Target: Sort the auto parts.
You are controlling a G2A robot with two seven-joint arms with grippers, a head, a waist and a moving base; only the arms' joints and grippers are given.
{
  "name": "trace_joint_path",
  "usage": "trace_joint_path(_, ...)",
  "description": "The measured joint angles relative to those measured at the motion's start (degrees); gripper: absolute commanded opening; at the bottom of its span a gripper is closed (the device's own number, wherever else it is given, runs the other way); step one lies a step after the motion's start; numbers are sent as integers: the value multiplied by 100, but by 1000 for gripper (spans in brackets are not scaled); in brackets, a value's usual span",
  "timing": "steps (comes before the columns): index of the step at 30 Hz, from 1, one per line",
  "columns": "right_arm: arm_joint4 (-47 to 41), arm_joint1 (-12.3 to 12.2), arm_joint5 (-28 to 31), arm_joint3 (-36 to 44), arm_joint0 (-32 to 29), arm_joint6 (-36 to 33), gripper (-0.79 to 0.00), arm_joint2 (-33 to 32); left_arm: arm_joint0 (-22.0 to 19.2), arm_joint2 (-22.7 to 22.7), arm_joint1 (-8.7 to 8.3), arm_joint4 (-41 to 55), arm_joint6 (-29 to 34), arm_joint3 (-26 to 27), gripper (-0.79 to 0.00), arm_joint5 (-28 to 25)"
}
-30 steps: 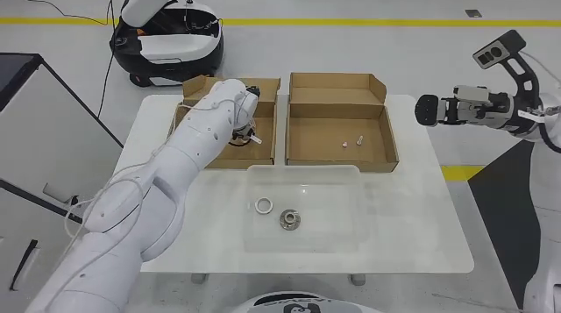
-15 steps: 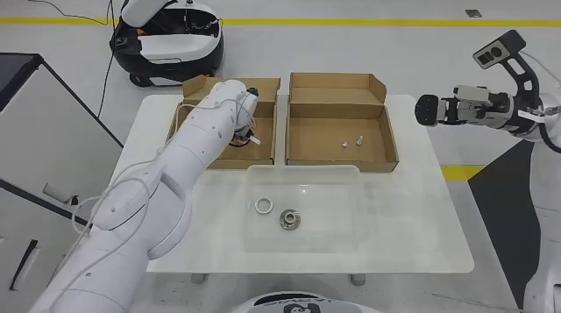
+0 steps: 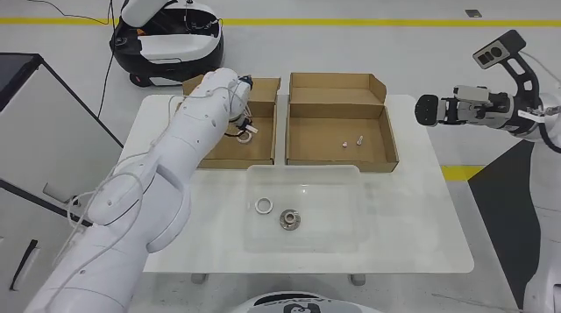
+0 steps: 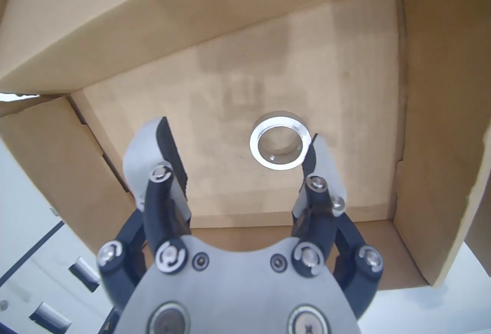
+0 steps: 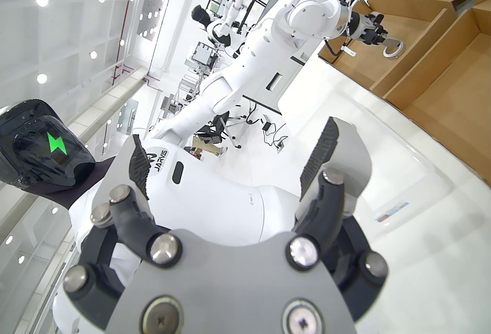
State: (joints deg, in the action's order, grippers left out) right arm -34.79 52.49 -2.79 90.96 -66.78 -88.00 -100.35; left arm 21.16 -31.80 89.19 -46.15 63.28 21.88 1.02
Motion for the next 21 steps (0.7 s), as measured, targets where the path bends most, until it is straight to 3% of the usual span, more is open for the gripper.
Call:
trace_joint_path(6, 0, 0, 0, 0, 0, 0, 0, 0, -222, -176, -127, -49, 45, 101, 0, -99)
trace_joint_path(12, 0, 0, 0, 0, 0, 0, 0, 0, -342, -376, -341, -183, 328, 666, 0, -331)
trace_joint_path(15, 0, 0, 0, 0, 0, 0, 0, 0, -277, -503, -493, -276, 644, 1240, 0, -492)
trace_joint_path(21, 0, 0, 0, 0, 0, 0, 0, 0, 200, -945, -926, -488, 1597, 2968, 0, -895)
